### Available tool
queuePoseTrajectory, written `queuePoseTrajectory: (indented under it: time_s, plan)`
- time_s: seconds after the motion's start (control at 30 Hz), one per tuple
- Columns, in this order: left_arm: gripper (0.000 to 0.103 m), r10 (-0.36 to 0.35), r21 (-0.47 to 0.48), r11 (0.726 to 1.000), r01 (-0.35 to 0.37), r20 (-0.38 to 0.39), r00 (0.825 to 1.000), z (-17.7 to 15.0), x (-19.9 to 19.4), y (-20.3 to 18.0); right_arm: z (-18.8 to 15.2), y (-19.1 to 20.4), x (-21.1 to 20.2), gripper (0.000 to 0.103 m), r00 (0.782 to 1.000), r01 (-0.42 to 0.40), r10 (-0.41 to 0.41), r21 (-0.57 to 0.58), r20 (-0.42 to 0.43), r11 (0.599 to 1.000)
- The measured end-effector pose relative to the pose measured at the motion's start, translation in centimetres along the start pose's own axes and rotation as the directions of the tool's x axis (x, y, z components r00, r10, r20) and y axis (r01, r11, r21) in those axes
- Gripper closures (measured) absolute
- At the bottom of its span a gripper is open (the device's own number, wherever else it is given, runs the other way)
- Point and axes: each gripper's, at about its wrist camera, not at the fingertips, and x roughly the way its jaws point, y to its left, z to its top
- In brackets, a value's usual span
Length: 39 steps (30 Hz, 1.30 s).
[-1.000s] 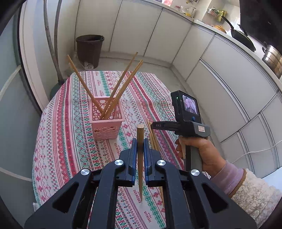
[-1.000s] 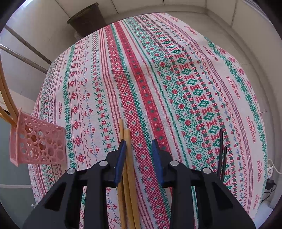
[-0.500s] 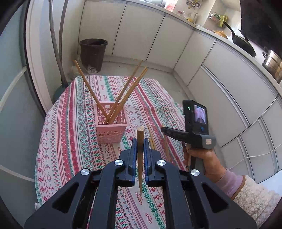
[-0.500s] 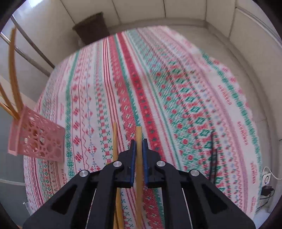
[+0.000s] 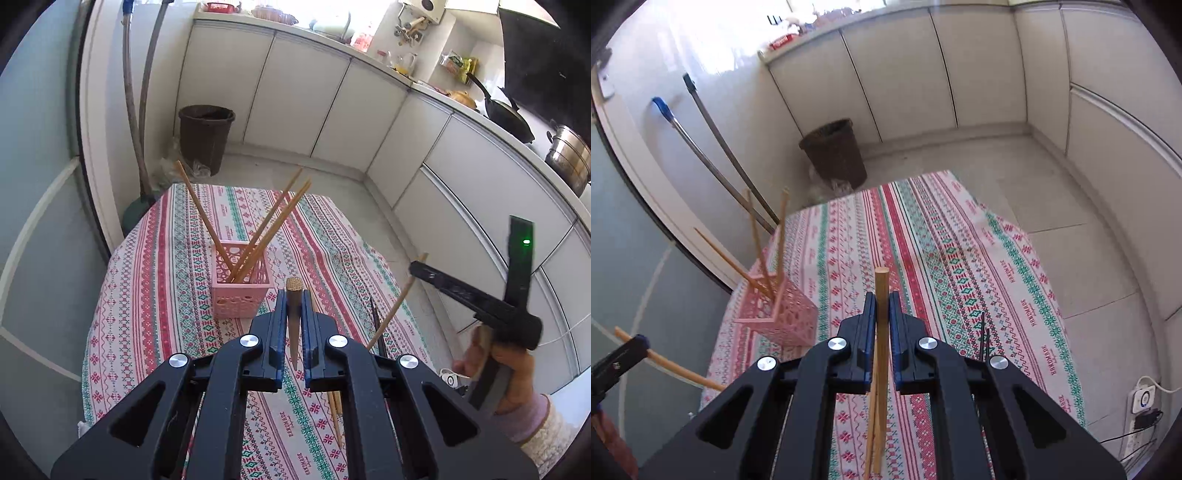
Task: Organize utensils
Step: 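Carry both held wooden chopsticks over the pink basket and lower them in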
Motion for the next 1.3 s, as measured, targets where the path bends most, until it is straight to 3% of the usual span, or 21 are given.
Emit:
queuePoseTrajectory:
  time_s: [0.33, 0.57, 0.7, 0.87, 1.1, 1.2, 1.3]
  plan:
    - [0.097, 0.025, -0.069, 0.998, -0.015, 0.157, 0.987, 4.0, -4.2, 0.9, 4.2, 2.3, -7.5, 0.096, 0.977, -0.152, 0.145, 0.029, 0.159, 0.988]
    - [0.097, 0.094, -0.107, 0.992, -0.068, 0.262, 0.960, 7.6, -5.2, 1.2, 6.8, 3.7, -8.6, 0.096, 0.954, -0.213, 0.201, 0.031, 0.221, 0.977]
    - [0.097, 0.166, -0.114, 0.984, -0.137, 0.298, 0.940, 8.7, -4.4, 1.4, 7.6, 4.5, -8.2, 0.096, 0.950, -0.227, 0.216, 0.025, 0.226, 0.974]
    - [0.097, 0.220, -0.142, 0.972, -0.187, 0.264, 0.939, 8.9, -1.7, 2.8, 7.9, 4.9, -7.0, 0.096, 0.951, -0.234, 0.222, 0.034, 0.215, 0.972]
    - [0.095, 0.218, -0.152, 0.969, -0.194, 0.161, 0.963, 8.1, 2.5, 4.5, 8.3, 5.4, -6.4, 0.096, 0.948, -0.249, 0.234, 0.045, 0.217, 0.967]
    - [0.095, 0.222, -0.168, 0.966, -0.194, 0.166, 0.961, 7.9, 2.1, 5.0, 8.3, 5.6, -6.6, 0.096, 0.945, -0.252, 0.238, 0.039, 0.222, 0.967]
    - [0.086, 0.215, -0.195, 0.965, -0.177, 0.193, 0.957, 7.9, 0.7, 5.5, 8.4, 5.7, -6.7, 0.096, 0.945, -0.252, 0.237, 0.041, 0.226, 0.967]
